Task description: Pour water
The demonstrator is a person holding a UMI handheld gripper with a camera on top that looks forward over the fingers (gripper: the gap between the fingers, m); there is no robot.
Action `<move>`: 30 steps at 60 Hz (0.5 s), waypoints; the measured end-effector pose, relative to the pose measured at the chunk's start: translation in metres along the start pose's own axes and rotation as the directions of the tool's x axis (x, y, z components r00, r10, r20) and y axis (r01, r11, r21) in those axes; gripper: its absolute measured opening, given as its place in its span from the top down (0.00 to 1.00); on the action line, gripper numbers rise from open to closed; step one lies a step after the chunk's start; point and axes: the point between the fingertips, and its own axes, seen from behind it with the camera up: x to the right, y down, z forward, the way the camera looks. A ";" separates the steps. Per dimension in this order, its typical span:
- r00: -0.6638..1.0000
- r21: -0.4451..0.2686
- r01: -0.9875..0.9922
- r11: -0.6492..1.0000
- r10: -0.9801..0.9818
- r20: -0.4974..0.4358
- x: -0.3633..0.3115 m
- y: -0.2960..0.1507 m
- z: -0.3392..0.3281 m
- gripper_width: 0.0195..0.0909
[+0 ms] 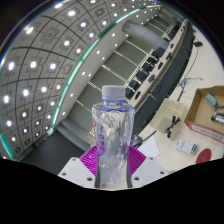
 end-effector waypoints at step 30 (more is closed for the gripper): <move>0.524 -0.173 0.771 0.613 -0.765 -0.375 0.196 -0.050 -0.049 0.78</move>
